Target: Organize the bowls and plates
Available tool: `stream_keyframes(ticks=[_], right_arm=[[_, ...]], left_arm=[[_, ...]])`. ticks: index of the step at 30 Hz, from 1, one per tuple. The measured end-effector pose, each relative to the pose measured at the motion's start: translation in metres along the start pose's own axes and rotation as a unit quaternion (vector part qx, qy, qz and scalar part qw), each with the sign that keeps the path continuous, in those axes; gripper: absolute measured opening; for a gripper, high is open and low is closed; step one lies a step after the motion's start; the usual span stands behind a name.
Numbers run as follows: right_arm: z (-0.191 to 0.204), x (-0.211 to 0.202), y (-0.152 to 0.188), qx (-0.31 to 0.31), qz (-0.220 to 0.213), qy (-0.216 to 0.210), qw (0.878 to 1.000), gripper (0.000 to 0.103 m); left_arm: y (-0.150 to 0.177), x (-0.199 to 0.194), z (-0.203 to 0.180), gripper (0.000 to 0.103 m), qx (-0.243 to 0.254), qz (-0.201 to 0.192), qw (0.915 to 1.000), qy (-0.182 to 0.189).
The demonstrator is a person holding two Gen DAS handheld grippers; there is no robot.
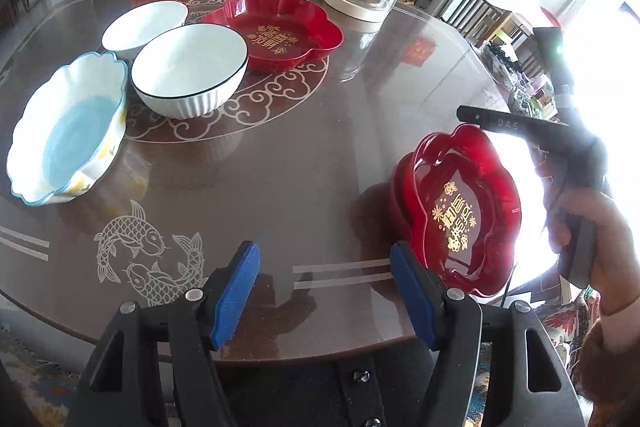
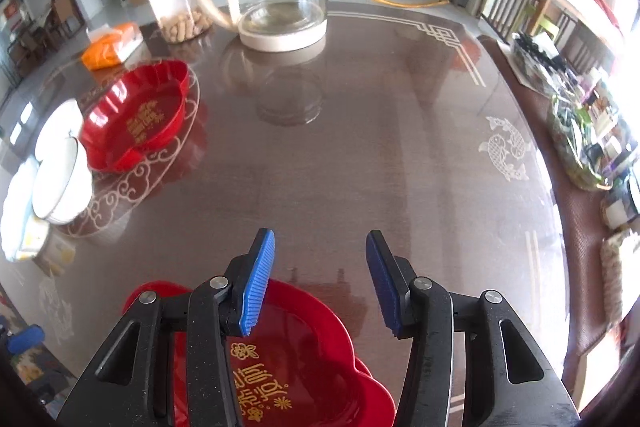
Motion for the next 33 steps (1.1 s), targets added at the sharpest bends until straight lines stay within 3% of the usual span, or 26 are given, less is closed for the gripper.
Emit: stream_keyframes(ticks=[4, 9, 11, 17, 21, 26, 33], right_arm=[[0.014, -0.003, 0.011, -0.055, 0.007, 0.012, 0.998, 0.052], [-0.012, -0.044, 0.015, 0.013, -0.034, -0.002, 0.999, 0.052], [-0.019, -0.065, 0.022, 0.033, -0.047, -0.004, 0.998, 0.059], [-0.020, -0.138, 0.079, 0.066, -0.111, 0.009, 0.992, 0.065], [-0.003, -0.174, 0.122, 0.118, -0.180, -0.004, 0.976, 0.068], [0.031, -0.180, 0.145, 0.147, -0.235, -0.026, 0.961, 0.069], [0.069, -0.157, 0.143, 0.113, -0.211, -0.058, 0.969, 0.069]], left_arm=[[0.003, 0.002, 0.005, 0.068, -0.008, 0.002, 1.0000, 0.001], [0.007, 0.002, 0.004, 0.068, -0.003, -0.003, 1.0000, 0.000], [0.008, 0.000, 0.002, 0.068, 0.007, -0.013, 0.9999, -0.006], [0.019, -0.007, -0.006, 0.071, 0.032, -0.045, 0.9984, -0.009], [0.032, -0.014, -0.012, 0.078, 0.053, -0.067, 0.9963, -0.013], [0.039, -0.029, -0.011, 0.078, 0.066, -0.085, 0.9939, -0.025], [0.038, -0.052, 0.010, 0.080, 0.056, -0.126, 0.9891, -0.052]])
Point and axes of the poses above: each gripper's, at about its wrist camera, not at the fingertips, and x roughly the way its jaws point, z to its left, y to its underside, the point moved 6 cm from there along x, roughly the way its jaws point, and after that the axes turned 1 degree about -z, right-handed, at the moved point
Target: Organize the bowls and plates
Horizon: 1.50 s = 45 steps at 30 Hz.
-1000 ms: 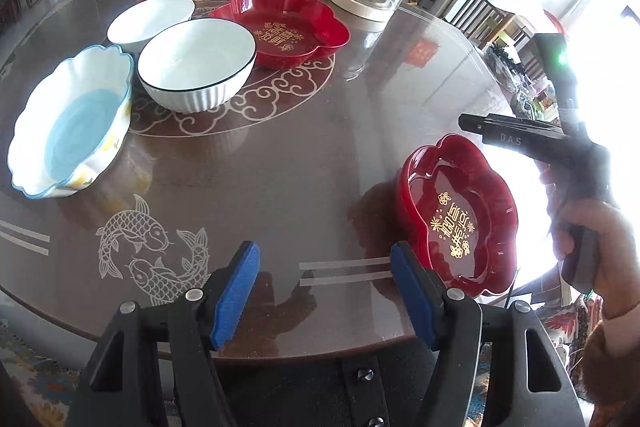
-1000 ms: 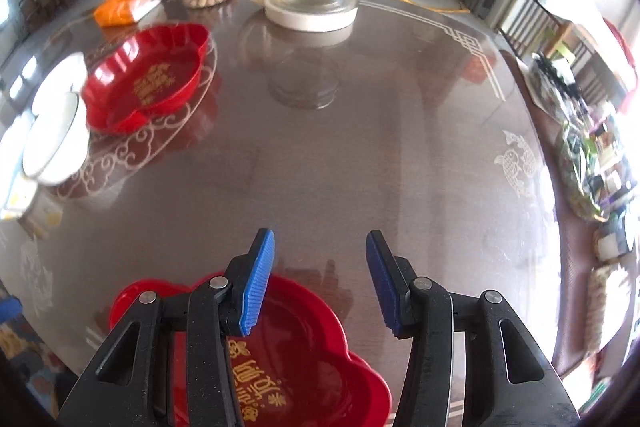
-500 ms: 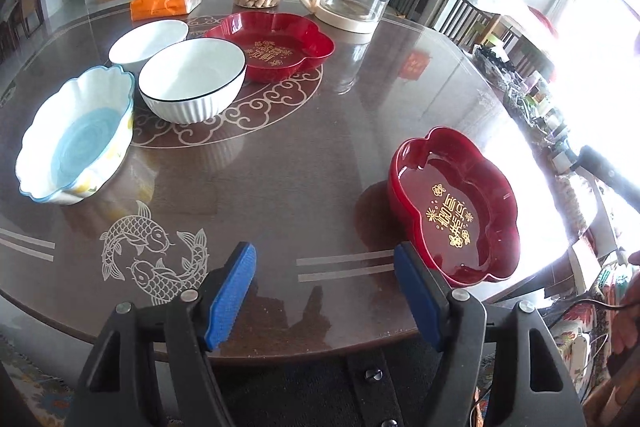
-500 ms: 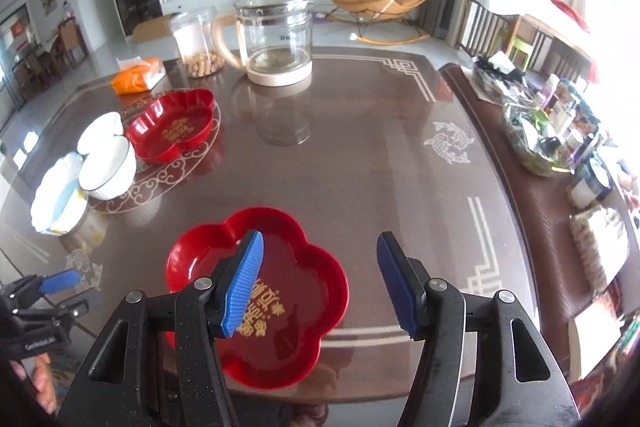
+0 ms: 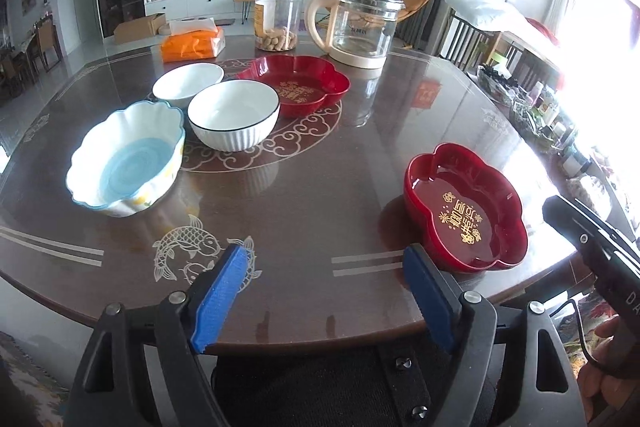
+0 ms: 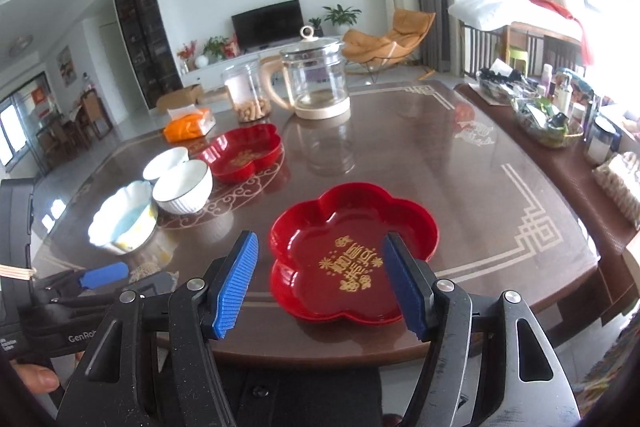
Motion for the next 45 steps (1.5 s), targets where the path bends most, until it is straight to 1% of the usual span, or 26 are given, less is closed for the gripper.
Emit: stream_keyframes(ticks=[5, 13, 34, 45], right_arm=[[0.012, -0.002, 0.010, -0.016, 0.008, -0.001, 1.000, 0.069], [0.014, 0.000, 0.017, -0.019, 0.016, -0.002, 1.000, 0.069], [0.023, 0.004, 0.022, -0.033, 0.029, -0.004, 0.999, 0.069], [0.028, 0.006, 0.026, -0.045, 0.038, -0.004, 0.998, 0.068]], left_arm=[[-0.003, -0.001, 0.013, 0.080, -0.010, -0.004, 0.9999, -0.009], [-0.001, -0.005, 0.026, 0.080, -0.028, -0.010, 0.9993, -0.021], [0.003, -0.004, 0.032, 0.080, -0.032, -0.007, 0.9989, -0.032], [0.006, -0.001, 0.037, 0.080, -0.034, 0.001, 0.9986, -0.040]])
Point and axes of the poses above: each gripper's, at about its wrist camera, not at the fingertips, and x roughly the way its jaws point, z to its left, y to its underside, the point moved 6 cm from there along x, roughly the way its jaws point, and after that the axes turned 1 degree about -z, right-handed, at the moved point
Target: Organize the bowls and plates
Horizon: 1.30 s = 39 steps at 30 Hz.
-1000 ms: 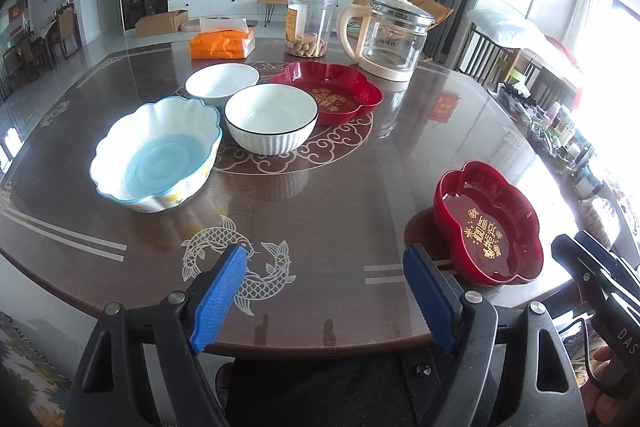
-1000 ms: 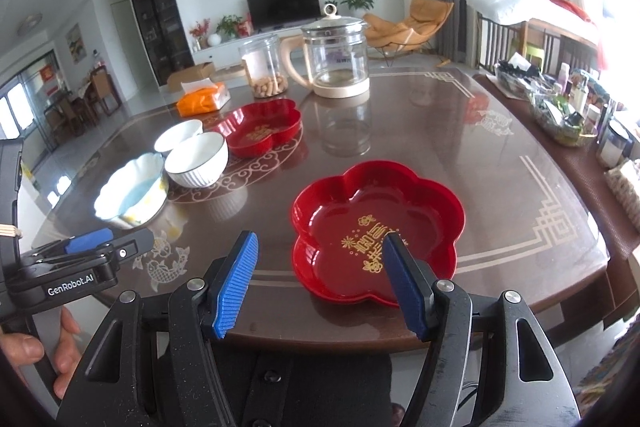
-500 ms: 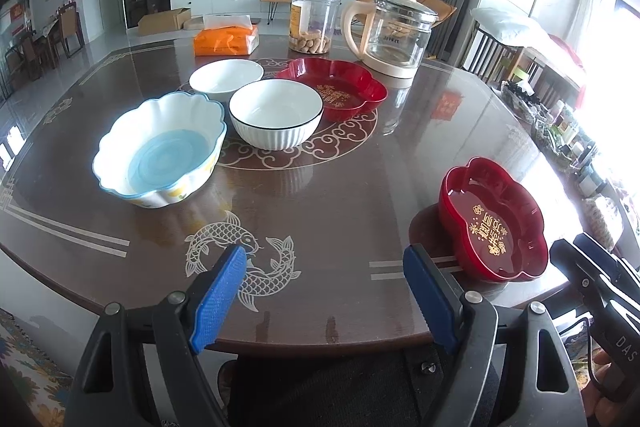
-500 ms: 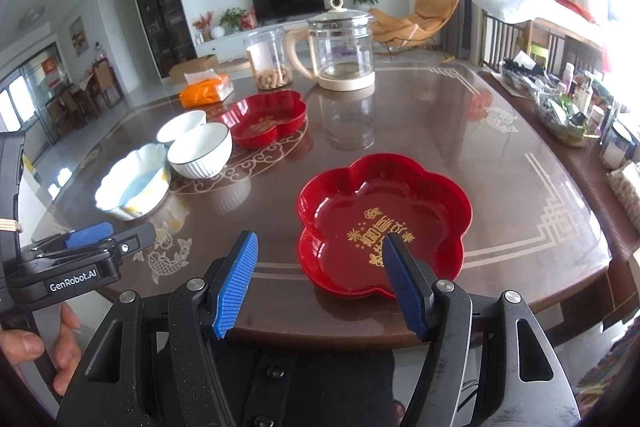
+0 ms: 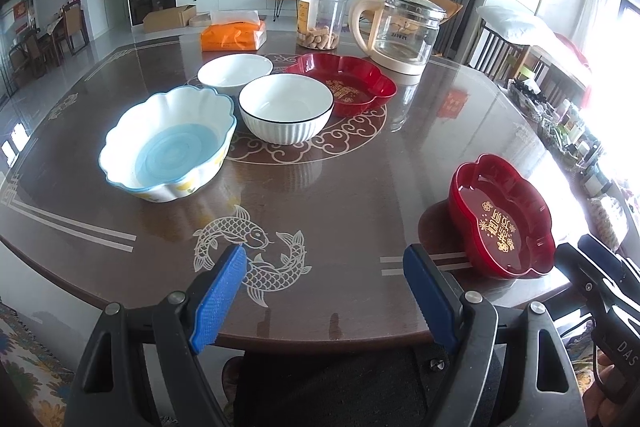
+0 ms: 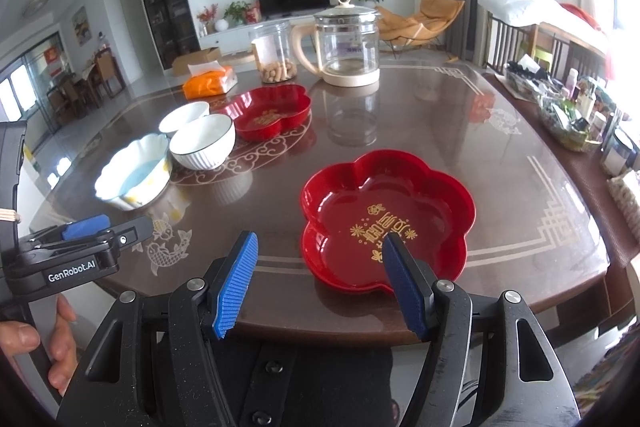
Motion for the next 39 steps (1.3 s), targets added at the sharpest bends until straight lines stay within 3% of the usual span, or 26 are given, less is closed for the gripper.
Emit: stream_keyframes(ticks=[14, 19, 23, 27, 31, 39], right_arm=[[0.007, 0.005, 0.005, -0.008, 0.015, -0.011, 1.000, 0.069], [0.013, 0.011, -0.007, -0.013, 0.031, -0.049, 0.998, 0.069], [0.019, 0.033, -0.026, 0.015, 0.076, -0.110, 0.991, 0.069], [0.024, 0.056, -0.052, 0.040, 0.110, -0.136, 0.984, 0.069], [0.026, 0.084, -0.085, 0.107, 0.151, -0.198, 0.963, 0.069], [0.004, 0.164, -0.124, 0.198, 0.213, -0.174, 0.941, 0.069]], left_arm=[[0.002, 0.004, 0.008, 0.080, -0.002, 0.007, 1.0000, -0.003], [-0.019, -0.002, 0.016, 0.081, 0.027, -0.004, 0.9995, -0.016], [-0.052, 0.002, 0.041, 0.081, 0.025, -0.009, 0.9994, -0.024], [-0.097, 0.019, 0.060, 0.080, 0.015, 0.003, 0.9999, -0.006], [-0.149, 0.051, 0.068, 0.080, 0.017, 0.022, 0.9996, -0.001], [-0.232, 0.141, 0.056, 0.080, 0.049, 0.073, 0.9960, -0.014]])
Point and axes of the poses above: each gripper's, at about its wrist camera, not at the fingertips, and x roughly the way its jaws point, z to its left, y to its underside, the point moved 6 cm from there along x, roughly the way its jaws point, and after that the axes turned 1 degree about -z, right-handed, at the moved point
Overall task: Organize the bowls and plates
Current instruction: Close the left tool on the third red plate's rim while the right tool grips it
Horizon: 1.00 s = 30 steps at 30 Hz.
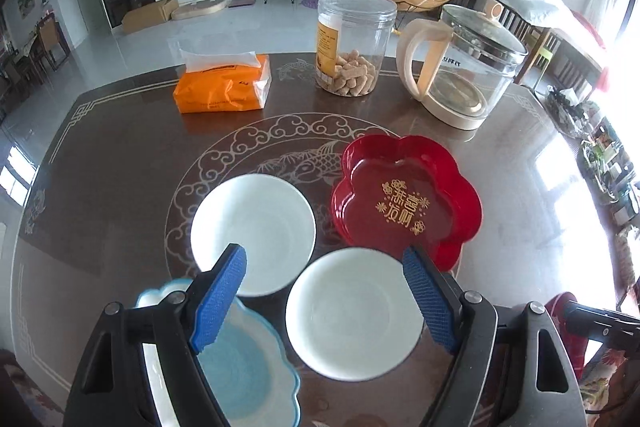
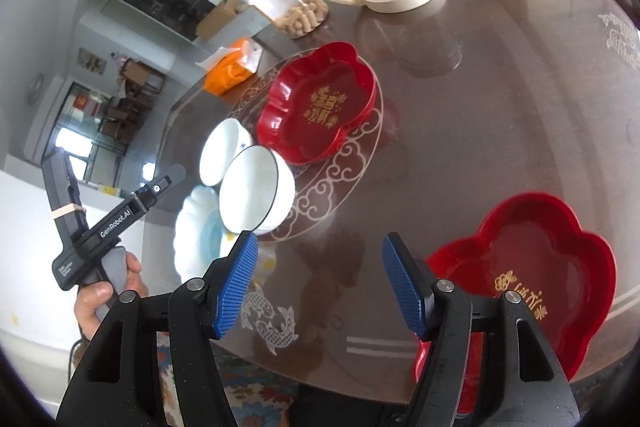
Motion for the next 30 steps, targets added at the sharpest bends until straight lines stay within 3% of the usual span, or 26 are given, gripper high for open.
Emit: stream_keyframes(ticks=[4, 8, 10, 15, 21, 25, 27, 29, 30], right_arm=[[-0.016, 0.019, -0.032, 0.046, 0.002, 0.005, 0.999, 0.069], [-0.028, 0.038, -0.054, 0.085, -0.016, 0.006, 0.996, 0.070], [-0.029, 0.053, -0.058, 0.094, -0.009, -0.002, 0.996, 0.070], [-0.024, 0.087, -0.061, 0.097, 0.002, 0.004, 0.995, 0.066], [-0.016, 0.119, -0.065, 0.083, 0.010, 0.009, 0.996, 0.061], [-0.003, 0.137, -0.053, 0.059, 0.036, 0.008, 0.998, 0.061], [-0.003, 0.142, -0.052, 0.050, 0.034, 0.026, 0.998, 0.055], [-0.009, 0.144, -0.055, 0.059, 0.030, 0.026, 0.997, 0.037], [-0.011, 0.145, -0.057, 0.065, 0.027, 0.022, 0.997, 0.034]], left_arm=[[-0.034, 0.040, -0.007, 0.080, 0.023, 0.020, 0.9994, -0.018], [-0.057, 0.078, -0.003, 0.075, -0.008, 0.039, 0.9990, -0.021], [-0.064, 0.095, -0.004, 0.066, -0.022, 0.050, 0.9983, -0.018], [-0.075, 0.129, -0.018, 0.048, -0.006, 0.077, 0.9968, -0.022], [-0.082, 0.161, -0.020, 0.043, -0.005, 0.096, 0.9945, -0.041], [-0.078, 0.179, -0.018, 0.036, -0.025, 0.118, 0.9923, -0.027], [-0.075, 0.184, -0.019, 0.025, -0.031, 0.127, 0.9913, -0.016], [-0.073, 0.185, -0.021, 0.021, -0.030, 0.128, 0.9913, -0.010], [-0.072, 0.185, -0.022, 0.019, -0.027, 0.127, 0.9915, -0.006]])
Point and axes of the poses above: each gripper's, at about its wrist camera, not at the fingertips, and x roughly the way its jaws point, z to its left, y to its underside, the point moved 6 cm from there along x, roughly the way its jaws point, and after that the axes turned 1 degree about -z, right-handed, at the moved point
